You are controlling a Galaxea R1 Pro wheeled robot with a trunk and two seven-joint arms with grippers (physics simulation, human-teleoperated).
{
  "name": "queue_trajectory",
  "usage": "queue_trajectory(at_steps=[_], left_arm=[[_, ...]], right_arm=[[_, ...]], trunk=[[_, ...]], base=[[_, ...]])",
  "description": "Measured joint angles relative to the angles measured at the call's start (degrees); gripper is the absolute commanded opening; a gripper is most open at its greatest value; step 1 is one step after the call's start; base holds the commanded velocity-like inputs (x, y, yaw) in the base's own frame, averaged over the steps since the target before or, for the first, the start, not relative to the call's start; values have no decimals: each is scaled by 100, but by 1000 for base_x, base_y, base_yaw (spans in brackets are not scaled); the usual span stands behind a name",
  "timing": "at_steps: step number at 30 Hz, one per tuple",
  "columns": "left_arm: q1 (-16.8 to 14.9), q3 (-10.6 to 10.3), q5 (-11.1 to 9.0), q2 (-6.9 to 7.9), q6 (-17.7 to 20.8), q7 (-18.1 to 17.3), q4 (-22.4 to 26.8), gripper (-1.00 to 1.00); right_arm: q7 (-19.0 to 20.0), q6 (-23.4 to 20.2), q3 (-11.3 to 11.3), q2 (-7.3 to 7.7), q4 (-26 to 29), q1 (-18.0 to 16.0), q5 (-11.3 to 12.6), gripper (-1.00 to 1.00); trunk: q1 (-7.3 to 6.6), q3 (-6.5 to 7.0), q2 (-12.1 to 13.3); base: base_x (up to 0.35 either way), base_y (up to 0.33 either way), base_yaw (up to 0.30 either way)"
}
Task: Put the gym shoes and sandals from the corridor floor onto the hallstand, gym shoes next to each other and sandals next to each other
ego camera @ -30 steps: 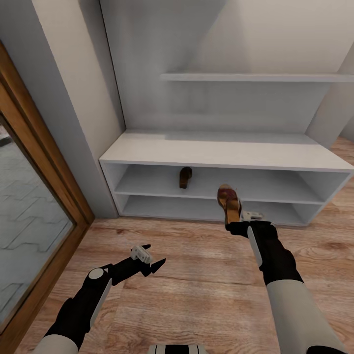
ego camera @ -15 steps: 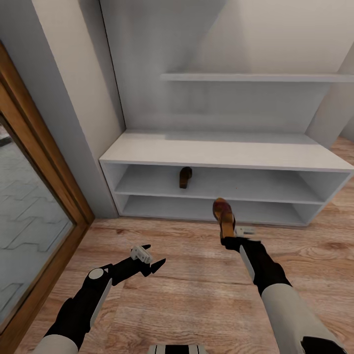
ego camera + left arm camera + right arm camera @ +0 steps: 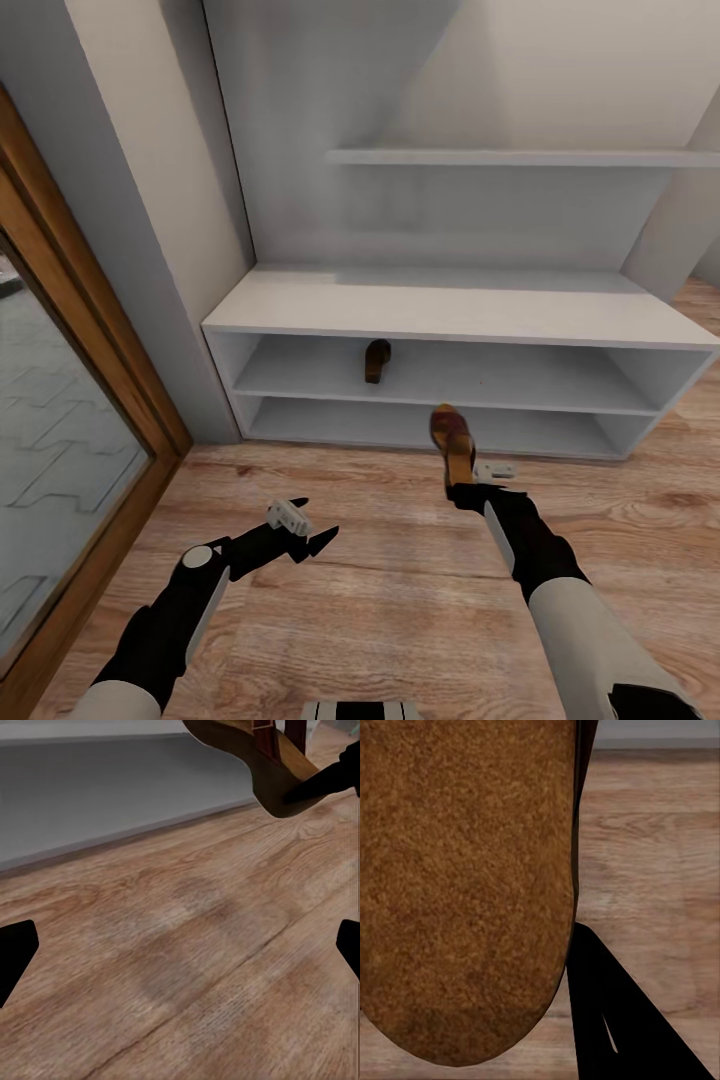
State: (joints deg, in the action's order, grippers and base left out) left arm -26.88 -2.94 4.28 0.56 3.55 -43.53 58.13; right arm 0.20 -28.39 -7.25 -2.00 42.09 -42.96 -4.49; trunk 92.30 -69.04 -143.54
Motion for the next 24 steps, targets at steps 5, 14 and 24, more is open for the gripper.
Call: queue_trajectory(at_steps=[5,14,24], left_arm=[[0,-4,-2,-42,-1,2,-4,100],[0,-6,-4,-48,-4,3,-5,100],[0,-7,-4,-53,-5,4,-88,100]], right_arm=[[-5,0,22,-38,10,0,-5,-100],[-5,0,28,-54,43,0,-7,-100],[6,0,48,-42,49,0,-15,-100]], trunk=[[0,0,0],[0,0,0],[-3,0,0]], base=[[0,0,0],[0,0,0],[179,0,0]])
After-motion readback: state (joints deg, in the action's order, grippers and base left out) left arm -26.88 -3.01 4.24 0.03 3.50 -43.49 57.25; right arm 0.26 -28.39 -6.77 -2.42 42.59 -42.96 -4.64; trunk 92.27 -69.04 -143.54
